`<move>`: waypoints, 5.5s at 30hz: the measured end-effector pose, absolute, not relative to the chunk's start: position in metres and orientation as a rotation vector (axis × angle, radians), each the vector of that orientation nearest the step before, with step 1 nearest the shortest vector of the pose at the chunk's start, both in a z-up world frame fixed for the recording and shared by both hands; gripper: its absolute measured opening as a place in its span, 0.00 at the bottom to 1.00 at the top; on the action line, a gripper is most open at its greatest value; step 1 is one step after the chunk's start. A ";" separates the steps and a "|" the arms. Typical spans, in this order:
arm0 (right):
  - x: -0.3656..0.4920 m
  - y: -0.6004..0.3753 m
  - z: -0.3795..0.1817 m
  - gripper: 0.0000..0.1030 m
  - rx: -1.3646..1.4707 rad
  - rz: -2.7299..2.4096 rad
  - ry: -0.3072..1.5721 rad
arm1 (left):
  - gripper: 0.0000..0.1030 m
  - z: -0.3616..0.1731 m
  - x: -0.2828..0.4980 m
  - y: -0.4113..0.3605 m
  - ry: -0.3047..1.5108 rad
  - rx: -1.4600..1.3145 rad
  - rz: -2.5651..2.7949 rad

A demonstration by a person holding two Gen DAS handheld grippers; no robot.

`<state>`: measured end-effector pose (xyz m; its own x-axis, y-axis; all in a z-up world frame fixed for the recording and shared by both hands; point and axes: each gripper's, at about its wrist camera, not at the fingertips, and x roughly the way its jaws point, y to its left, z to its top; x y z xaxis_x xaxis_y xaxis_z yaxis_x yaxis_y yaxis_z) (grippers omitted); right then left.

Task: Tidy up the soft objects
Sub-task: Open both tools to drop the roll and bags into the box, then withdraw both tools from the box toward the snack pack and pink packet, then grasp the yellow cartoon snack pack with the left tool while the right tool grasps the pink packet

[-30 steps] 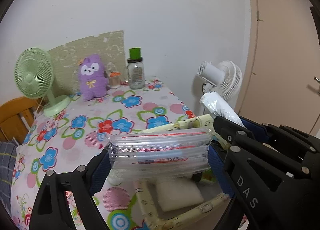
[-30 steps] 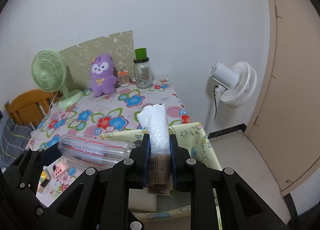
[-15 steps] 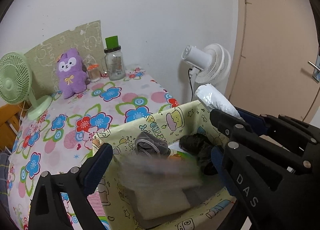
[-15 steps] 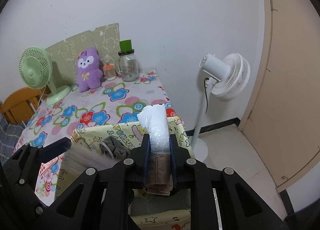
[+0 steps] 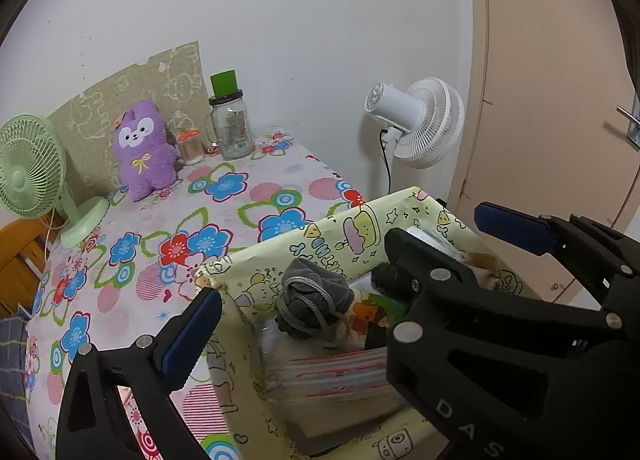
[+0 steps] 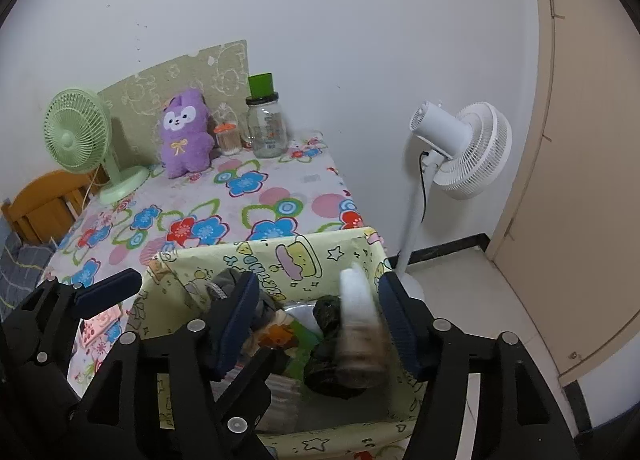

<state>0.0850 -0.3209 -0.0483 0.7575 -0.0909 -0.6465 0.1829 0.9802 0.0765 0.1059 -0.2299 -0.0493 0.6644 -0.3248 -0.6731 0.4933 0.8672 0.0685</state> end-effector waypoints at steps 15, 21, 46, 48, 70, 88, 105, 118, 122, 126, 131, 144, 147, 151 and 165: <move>0.067 -0.283 -0.026 0.80 0.135 -0.164 0.649 | 1.00 -0.029 0.090 -0.186 0.652 0.210 -0.436; 0.060 -0.261 -0.019 0.80 0.134 -0.164 0.641 | 1.00 -0.023 0.085 -0.164 0.641 0.188 -0.427; 0.044 -0.166 -0.002 0.82 0.083 -0.058 0.615 | 1.00 -0.010 0.058 -0.070 0.592 0.143 -0.307; 0.044 -0.159 -0.003 0.82 0.080 -0.047 0.615 | 1.00 -0.012 0.056 -0.064 0.590 0.141 -0.295; 0.064 -0.097 -0.032 0.83 0.077 0.040 0.636 | 1.00 -0.041 0.070 -0.002 0.631 0.093 -0.222; 0.106 -0.056 -0.081 0.83 0.065 0.102 0.739 | 1.00 -0.090 0.109 0.037 0.741 0.097 -0.150; 0.138 -0.035 -0.122 0.83 0.000 0.115 0.834 | 0.89 -0.132 0.137 0.055 0.861 0.119 -0.106; 0.148 -0.031 -0.135 0.83 -0.020 0.115 0.873 | 0.49 -0.144 0.143 0.059 0.906 0.069 -0.146; 0.152 -0.031 -0.138 0.83 -0.012 0.114 0.890 | 0.48 -0.144 0.145 0.061 0.904 0.061 -0.148; 0.161 -0.035 -0.143 0.83 0.040 0.113 0.933 | 0.48 -0.143 0.149 0.064 0.900 0.054 -0.142; 0.172 -0.032 -0.148 0.83 0.050 0.102 0.969 | 0.48 -0.144 0.156 0.067 0.903 0.053 -0.139; 0.188 -0.020 -0.153 0.62 0.034 0.128 0.998 | 0.48 -0.145 0.163 0.073 0.901 0.048 -0.135; 0.187 -0.014 -0.151 0.52 0.011 0.157 0.987 | 0.48 -0.145 0.162 0.071 0.899 0.053 -0.131; 0.186 -0.012 -0.151 0.50 0.010 0.170 0.989 | 0.49 -0.145 0.161 0.071 0.901 0.053 -0.126; 0.172 0.002 -0.153 0.41 -0.077 0.178 0.985 | 0.68 -0.148 0.141 0.080 0.911 0.049 -0.145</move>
<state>0.1722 0.0020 -0.1534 0.5393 0.1147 -0.8342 -0.1846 0.9827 0.0158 0.1411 0.0804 -0.1478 0.6043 -0.1042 -0.7899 0.1457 0.9891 -0.0190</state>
